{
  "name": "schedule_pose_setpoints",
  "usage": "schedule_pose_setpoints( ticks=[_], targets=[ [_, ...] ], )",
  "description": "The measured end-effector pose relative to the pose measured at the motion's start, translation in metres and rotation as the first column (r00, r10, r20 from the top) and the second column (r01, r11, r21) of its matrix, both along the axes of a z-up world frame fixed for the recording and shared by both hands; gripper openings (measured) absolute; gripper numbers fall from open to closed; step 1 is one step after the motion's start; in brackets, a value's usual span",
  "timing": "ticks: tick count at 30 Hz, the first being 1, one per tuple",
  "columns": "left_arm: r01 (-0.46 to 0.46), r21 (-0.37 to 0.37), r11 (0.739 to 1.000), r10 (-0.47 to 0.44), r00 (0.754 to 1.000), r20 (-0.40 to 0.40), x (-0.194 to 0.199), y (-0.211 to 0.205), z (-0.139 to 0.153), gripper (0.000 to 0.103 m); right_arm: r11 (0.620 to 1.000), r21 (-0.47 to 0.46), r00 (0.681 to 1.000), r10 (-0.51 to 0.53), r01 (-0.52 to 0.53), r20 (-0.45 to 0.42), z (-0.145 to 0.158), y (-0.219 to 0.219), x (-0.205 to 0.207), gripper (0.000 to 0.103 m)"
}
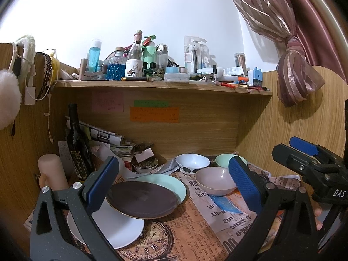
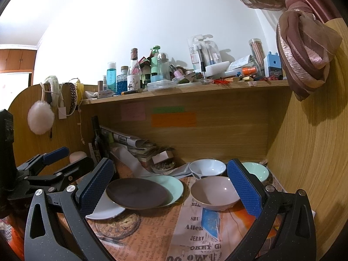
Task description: Organize plates and bowls
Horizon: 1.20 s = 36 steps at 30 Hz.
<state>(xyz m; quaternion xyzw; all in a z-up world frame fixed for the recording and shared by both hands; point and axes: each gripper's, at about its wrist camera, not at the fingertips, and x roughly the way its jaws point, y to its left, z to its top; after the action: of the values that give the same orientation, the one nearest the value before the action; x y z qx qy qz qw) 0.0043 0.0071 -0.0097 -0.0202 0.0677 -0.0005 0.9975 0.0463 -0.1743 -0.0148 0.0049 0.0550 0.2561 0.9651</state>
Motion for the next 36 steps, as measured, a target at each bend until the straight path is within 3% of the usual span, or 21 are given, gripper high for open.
schedule_pose_setpoints(
  ticks=[13, 22, 28, 32, 36],
  targets=[
    [-0.02, 0.03, 0.999, 0.021, 0.999, -0.024, 0.013, 0.006, -0.004, 0.103, 1.0, -0.017, 1.0, -0.015, 0.015, -0.002, -0.003, 0.01, 0.014, 0.103],
    [-0.053, -0.017, 0.998, 0.049, 0.986, -0.158, 0.054, 0.05, -0.022, 0.103, 0.997, -0.074, 0.997, -0.002, -0.004, -0.083, -0.023, 0.03, 0.051, 0.103],
    [-0.124, 0.046, 0.991, 0.132, 0.958, -0.253, 0.089, 0.078, -0.05, 0.103, 0.994, -0.094, 0.978, 0.033, -0.053, -0.204, -0.045, 0.045, 0.088, 0.103],
    [-0.131, 0.017, 0.991, 0.129, 0.929, -0.347, 0.113, 0.101, -0.076, 0.103, 0.991, -0.097, 0.951, 0.058, -0.091, -0.304, -0.064, 0.056, 0.116, 0.103],
    [-0.151, 0.007, 0.989, 0.141, 0.906, -0.399, 0.128, 0.119, -0.093, 0.103, 0.986, -0.129, 0.935, 0.057, -0.108, -0.349, -0.076, 0.068, 0.134, 0.1]
  ],
)
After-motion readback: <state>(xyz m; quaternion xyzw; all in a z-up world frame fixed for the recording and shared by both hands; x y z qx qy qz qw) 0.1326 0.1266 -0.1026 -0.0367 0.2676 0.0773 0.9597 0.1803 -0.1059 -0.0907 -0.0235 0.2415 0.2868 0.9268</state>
